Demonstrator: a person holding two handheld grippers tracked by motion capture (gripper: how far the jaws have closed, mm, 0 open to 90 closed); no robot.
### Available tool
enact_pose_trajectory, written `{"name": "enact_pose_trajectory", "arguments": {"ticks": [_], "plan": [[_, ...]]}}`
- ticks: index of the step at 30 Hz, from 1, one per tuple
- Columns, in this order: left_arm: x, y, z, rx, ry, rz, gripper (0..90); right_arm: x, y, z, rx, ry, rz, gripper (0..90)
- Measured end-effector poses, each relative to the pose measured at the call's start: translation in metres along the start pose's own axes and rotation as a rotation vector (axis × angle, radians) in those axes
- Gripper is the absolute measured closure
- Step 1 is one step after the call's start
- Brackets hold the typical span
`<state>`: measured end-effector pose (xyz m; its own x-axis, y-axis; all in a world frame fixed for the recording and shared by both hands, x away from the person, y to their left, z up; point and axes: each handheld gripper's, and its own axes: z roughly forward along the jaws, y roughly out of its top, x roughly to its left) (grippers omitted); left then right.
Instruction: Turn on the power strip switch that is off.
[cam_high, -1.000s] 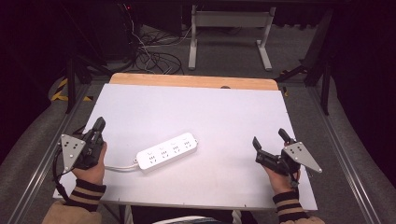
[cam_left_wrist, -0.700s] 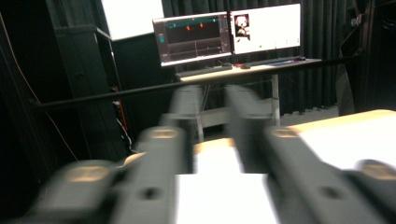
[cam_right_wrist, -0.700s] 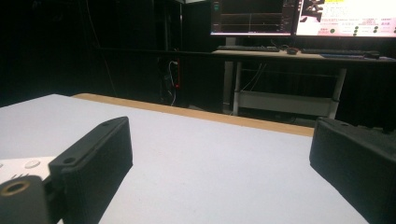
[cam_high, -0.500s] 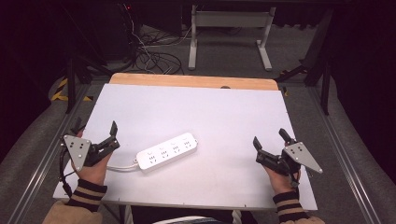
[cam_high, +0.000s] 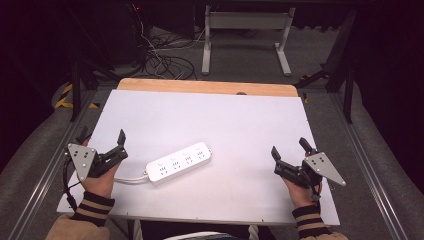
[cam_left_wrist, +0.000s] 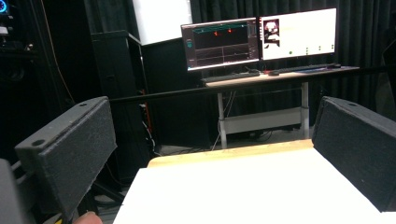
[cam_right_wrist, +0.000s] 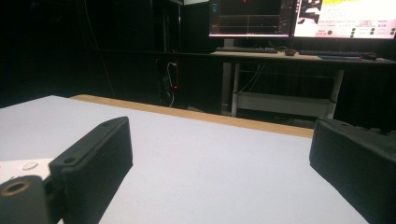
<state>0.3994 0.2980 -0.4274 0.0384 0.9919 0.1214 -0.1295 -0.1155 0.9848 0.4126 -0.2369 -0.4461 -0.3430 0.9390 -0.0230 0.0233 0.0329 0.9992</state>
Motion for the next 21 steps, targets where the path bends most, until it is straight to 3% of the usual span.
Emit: {"name": "enact_pose_trajectory", "arguments": {"ticks": [21], "plan": [[-0.0005,-0.0011,0.0013,0.014,-0.011,-0.003,0.2,0.0002,0.0001,-0.0004,-0.004,-0.001,-0.002,6.5]]}}
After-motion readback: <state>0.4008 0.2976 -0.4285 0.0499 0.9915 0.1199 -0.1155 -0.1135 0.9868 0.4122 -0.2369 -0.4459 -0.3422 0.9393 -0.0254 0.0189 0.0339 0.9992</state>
